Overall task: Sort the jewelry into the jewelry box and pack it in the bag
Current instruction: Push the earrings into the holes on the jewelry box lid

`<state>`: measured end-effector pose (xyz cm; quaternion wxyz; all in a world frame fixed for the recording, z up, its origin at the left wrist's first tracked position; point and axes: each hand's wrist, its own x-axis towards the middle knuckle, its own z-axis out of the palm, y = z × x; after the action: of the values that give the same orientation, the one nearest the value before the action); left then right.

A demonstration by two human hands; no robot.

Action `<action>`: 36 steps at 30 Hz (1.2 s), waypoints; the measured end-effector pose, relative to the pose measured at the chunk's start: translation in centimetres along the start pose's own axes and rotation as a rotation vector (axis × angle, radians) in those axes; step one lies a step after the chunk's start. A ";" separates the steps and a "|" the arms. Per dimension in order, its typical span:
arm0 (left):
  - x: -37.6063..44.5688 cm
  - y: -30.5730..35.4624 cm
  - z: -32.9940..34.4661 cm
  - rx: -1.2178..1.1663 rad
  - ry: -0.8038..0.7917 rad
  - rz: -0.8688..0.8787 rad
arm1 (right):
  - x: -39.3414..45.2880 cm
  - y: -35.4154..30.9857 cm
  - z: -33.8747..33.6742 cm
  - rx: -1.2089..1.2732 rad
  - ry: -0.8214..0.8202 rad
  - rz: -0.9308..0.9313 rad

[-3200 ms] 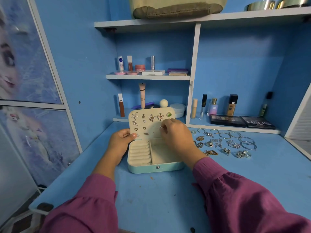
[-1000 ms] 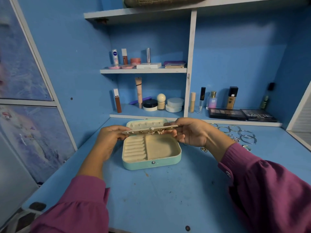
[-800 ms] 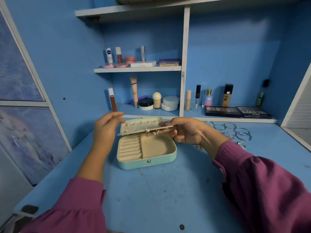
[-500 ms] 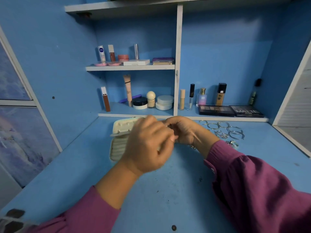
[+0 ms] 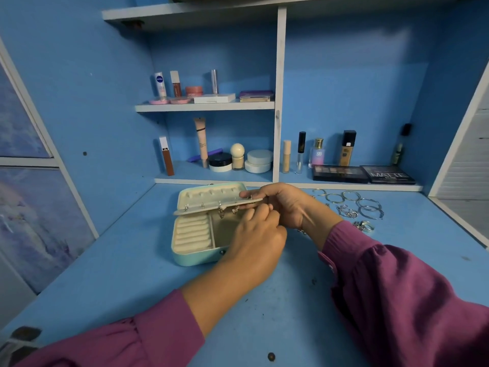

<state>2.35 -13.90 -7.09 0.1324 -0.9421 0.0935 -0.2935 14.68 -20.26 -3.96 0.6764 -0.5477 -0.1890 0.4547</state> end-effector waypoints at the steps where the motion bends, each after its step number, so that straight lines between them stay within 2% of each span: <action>1: 0.0 0.1 -0.1 0.005 -0.006 -0.012 | 0.2 0.1 -0.1 -0.008 0.002 -0.001; 4: 0.1 0.2 -0.1 0.004 -0.010 -0.038 | 0.5 0.2 -0.1 -0.025 0.033 -0.002; 8: -0.2 -0.1 -0.5 -0.021 0.063 -0.004 | 0.5 0.3 -0.3 -0.040 0.017 -0.014; 14: 0.0 -1.3 -3.9 -0.179 0.285 -0.062 | 0.6 0.4 -0.6 -0.031 -0.018 0.012; 16: 0.5 -2.7 -5.5 -0.312 0.312 -0.155 | 0.2 0.4 -1.0 -0.073 -0.032 -0.009; 18: 1.2 -4.8 -6.5 -0.504 0.311 -0.366 | -0.5 0.3 -0.8 -0.066 -0.057 0.008; 21: 2.4 -8.3 -6.3 -0.788 0.199 -0.680 | -0.5 0.2 -0.5 -0.039 -0.087 0.025; 24: 2.8 -10.4 -5.3 -0.894 0.034 -0.807 | -0.8 0.3 -0.3 -0.038 -0.073 0.028; 27: 2.6 -11.0 -4.3 -0.940 -0.099 -0.826 | -0.8 0.4 -0.2 -0.045 -0.053 0.023; 31: 2.4 -10.9 -3.6 -0.904 -0.263 -0.765 | -0.8 0.4 -0.1 -0.037 -0.057 0.022; 36: 2.7 -11.0 -3.3 -0.839 -0.344 -0.720 | -0.8 0.4 -0.1 -0.037 -0.052 0.023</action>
<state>3.68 -4.85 0.30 -0.3473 -0.9206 -0.1476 -0.1005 14.14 -20.97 -4.15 0.6559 -0.5502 -0.2085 0.4729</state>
